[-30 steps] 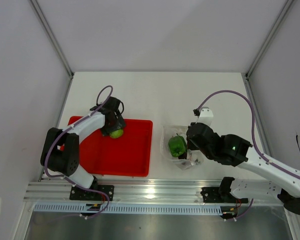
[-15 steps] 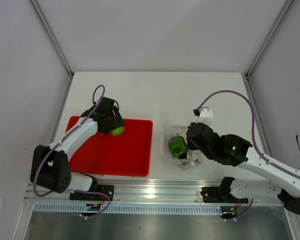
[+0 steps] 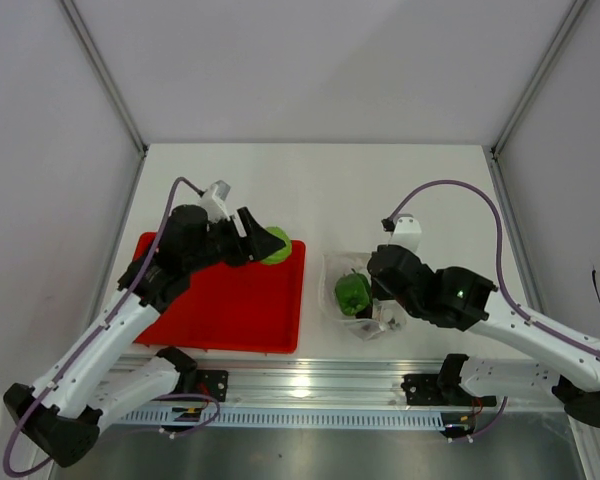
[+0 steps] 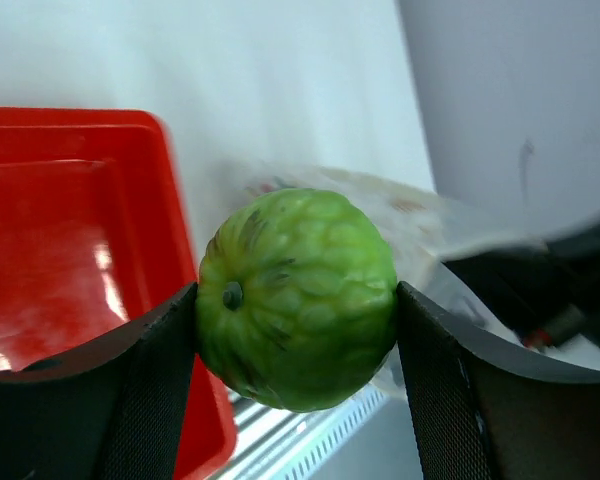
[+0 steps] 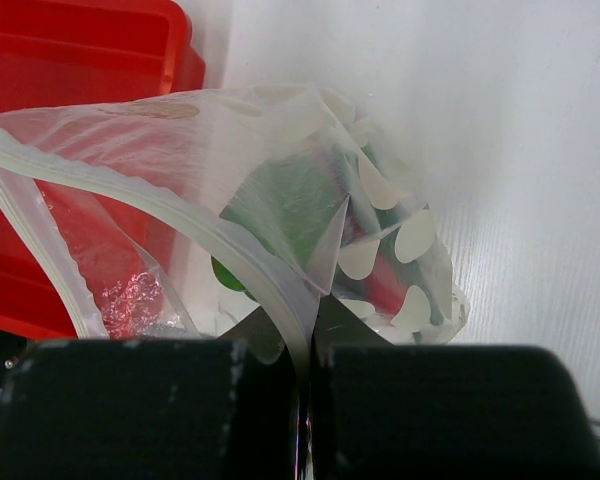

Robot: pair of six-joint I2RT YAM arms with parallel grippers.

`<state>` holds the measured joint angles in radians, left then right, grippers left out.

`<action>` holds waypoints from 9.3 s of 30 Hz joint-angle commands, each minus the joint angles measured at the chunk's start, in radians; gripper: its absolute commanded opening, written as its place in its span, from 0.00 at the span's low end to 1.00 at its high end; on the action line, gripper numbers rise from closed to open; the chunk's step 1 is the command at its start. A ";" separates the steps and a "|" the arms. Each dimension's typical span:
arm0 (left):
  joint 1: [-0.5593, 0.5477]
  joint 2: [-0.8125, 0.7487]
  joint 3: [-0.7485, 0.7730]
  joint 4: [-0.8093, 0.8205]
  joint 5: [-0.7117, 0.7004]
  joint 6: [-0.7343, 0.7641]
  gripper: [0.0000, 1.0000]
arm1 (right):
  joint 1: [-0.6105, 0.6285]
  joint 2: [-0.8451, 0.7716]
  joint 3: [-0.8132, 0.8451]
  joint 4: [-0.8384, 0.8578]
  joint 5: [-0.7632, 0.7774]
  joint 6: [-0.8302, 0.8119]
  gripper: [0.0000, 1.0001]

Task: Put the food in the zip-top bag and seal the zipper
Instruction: Pick up the fake vegetable from the bin, then place the fake vegetable in the zipper food storage bag, then pick up the fake food from the bin.

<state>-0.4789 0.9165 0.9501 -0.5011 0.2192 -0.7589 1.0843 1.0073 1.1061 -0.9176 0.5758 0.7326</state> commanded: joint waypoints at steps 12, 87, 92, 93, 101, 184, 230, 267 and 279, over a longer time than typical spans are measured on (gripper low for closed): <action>-0.401 0.082 0.107 0.225 0.117 -0.046 0.17 | 0.002 0.013 0.060 0.043 0.016 0.002 0.00; 0.534 0.226 -0.004 -0.393 -0.506 -0.212 0.94 | -0.017 -0.070 -0.017 0.077 -0.016 -0.022 0.00; 0.621 0.298 -0.027 -0.350 -0.457 -0.208 0.93 | -0.018 -0.067 -0.022 0.085 -0.031 -0.019 0.00; 0.637 0.326 -0.027 -0.344 -0.442 -0.201 0.94 | -0.017 -0.067 -0.020 0.085 -0.033 -0.019 0.00; 0.712 0.387 -0.028 -0.324 -0.492 -0.226 0.93 | -0.017 -0.075 -0.026 0.085 -0.039 -0.013 0.00; 0.836 0.596 0.027 -0.005 -0.481 0.025 0.99 | -0.214 -0.098 -0.127 0.250 -0.307 -0.202 0.00; 0.720 0.604 -0.108 0.420 -0.348 1.075 0.77 | -0.457 -0.214 -0.186 0.241 -0.504 -0.338 0.00; 0.588 0.585 -0.122 0.280 -0.435 1.061 0.80 | -0.466 -0.249 -0.198 0.226 -0.528 -0.329 0.00; 0.602 0.614 0.003 0.065 -0.528 0.816 0.88 | -0.468 -0.263 -0.196 0.232 -0.544 -0.335 0.00</action>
<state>0.1184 1.5230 0.9039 -0.3546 -0.2932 0.1368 0.6212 0.7612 0.8959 -0.7273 0.0437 0.4084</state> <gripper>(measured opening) 0.883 0.003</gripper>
